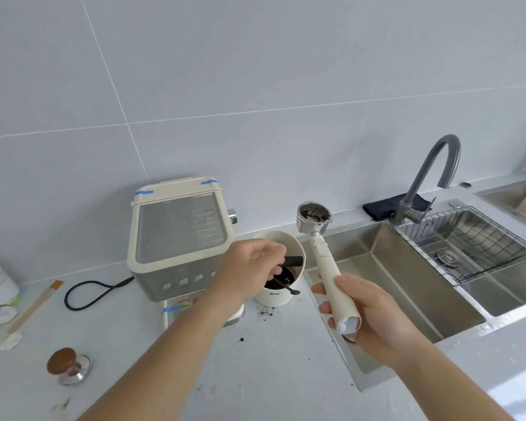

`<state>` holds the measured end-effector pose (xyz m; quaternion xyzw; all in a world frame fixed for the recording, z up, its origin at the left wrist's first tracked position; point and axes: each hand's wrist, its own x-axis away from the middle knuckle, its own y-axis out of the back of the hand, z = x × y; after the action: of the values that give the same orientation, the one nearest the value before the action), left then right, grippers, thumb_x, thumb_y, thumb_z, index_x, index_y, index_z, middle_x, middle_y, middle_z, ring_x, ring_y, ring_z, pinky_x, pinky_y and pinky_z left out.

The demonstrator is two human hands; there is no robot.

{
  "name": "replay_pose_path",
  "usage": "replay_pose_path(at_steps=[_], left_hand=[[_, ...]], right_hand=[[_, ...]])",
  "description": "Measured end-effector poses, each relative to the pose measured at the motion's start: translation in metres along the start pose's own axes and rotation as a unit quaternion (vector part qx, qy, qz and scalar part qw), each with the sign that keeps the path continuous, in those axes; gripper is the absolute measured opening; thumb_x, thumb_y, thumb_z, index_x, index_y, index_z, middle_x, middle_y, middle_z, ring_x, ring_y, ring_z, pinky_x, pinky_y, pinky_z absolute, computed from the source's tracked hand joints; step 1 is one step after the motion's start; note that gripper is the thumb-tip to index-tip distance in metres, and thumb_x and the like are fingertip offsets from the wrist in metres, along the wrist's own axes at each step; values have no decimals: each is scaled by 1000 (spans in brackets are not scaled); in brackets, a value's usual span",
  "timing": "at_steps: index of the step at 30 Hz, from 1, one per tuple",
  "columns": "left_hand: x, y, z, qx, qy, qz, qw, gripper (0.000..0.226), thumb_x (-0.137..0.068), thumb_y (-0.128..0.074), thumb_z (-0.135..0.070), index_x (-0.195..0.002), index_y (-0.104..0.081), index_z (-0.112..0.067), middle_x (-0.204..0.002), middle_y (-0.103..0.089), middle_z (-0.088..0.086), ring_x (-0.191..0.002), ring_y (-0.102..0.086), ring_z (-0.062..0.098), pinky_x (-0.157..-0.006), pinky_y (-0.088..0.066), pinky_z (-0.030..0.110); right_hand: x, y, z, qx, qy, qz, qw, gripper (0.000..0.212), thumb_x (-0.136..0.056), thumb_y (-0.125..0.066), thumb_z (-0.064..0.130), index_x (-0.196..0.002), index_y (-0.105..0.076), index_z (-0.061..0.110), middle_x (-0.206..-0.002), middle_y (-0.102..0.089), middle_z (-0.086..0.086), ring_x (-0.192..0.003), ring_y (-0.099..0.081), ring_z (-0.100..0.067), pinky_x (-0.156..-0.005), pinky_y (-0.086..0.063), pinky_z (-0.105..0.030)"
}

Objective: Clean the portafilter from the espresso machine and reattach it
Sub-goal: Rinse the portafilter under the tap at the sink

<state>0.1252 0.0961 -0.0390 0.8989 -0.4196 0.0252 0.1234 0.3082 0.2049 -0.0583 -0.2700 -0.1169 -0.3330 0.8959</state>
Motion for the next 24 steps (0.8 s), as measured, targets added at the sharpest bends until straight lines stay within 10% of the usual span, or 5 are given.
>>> replay_pose_path(at_steps=[17, 24], left_hand=[[-69, -189, -33, 167, 111, 53, 978, 28, -98, -51, -22, -107, -69, -3, -103, -74, 19, -88, -70, 27, -84, -57, 40], [-95, -262, -48, 190, 95, 39, 976, 20, -94, -60, -23, -83, -69, -8, -75, -67, 11, -69, -62, 25, -57, -50, 32]], right_hand=[[-27, 138, 81, 101, 35, 40, 993, 39, -73, -73, 18, -107, -68, -1, -96, -70, -20, -74, -68, -24, -58, -54, -30], [-45, 206, 108, 105, 39, 36, 993, 41, -73, -78, 15, -106, -62, -4, -107, -67, -32, -76, -68, -29, -61, -55, -36]])
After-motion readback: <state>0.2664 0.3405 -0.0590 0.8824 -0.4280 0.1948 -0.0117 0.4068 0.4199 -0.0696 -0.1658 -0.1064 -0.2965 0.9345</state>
